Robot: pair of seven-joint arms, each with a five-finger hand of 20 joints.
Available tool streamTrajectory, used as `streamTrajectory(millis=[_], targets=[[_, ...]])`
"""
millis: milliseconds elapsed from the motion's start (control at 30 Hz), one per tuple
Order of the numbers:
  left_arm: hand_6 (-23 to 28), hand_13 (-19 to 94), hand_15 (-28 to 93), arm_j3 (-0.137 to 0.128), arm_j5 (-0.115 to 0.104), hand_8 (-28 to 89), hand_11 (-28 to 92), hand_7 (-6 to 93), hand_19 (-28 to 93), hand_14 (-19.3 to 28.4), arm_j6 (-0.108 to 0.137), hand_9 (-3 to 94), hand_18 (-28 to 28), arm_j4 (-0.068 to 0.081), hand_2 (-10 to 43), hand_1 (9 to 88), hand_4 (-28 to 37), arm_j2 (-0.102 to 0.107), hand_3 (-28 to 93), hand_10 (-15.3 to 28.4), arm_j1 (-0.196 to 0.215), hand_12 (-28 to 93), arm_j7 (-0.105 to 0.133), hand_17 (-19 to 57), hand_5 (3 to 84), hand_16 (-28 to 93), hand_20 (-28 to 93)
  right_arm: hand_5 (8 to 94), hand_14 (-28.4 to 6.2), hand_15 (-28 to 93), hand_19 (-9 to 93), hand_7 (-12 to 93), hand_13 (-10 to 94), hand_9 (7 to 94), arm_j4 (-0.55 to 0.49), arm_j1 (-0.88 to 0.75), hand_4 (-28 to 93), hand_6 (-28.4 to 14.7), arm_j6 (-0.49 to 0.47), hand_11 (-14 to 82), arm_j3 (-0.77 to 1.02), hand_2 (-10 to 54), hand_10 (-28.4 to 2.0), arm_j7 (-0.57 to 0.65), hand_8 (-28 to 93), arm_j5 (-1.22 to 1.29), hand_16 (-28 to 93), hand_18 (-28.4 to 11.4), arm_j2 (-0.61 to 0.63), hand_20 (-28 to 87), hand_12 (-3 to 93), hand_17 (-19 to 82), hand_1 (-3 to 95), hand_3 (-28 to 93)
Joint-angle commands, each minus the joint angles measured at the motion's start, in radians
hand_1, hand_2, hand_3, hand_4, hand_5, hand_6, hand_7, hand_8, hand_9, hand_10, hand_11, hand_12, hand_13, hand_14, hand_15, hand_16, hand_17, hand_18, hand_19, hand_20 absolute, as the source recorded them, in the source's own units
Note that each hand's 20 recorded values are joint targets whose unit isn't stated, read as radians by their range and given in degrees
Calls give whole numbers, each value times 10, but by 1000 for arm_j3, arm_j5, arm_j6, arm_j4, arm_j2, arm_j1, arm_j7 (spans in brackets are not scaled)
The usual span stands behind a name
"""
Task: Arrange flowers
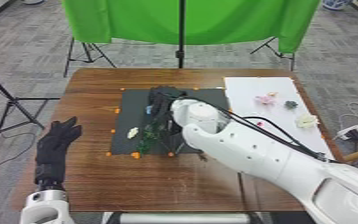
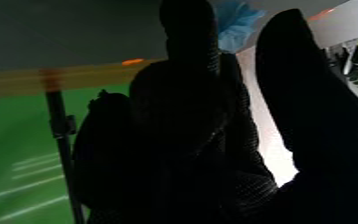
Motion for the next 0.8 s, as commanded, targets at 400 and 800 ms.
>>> streamTrajectory(millis=[400, 800], targets=[[48, 302, 251, 2, 2, -56, 183, 115, 131, 177, -3, 447, 137, -4, 95, 191, -283, -16, 563, 146, 7, 121, -16, -3, 475, 4, 206, 765, -21, 553, 932, 176, 937, 902, 22, 6, -165, 21, 286, 115, -52, -95, -94, -55, 51, 48, 350, -96, 29, 544, 331, 690, 614, 521], [48, 302, 250, 2, 3, -56, 183, 114, 130, 177, -15, 447, 137, 2, 93, 190, -283, -1, 567, 146, 0, 121, -24, -3, 475, 4, 206, 687, -19, 548, 932, 156, 937, 894, -6, -13, -176, 24, 132, 154, -25, -95, -100, -21, -7, 66, 353, -95, 53, 542, 283, 689, 526, 585]])
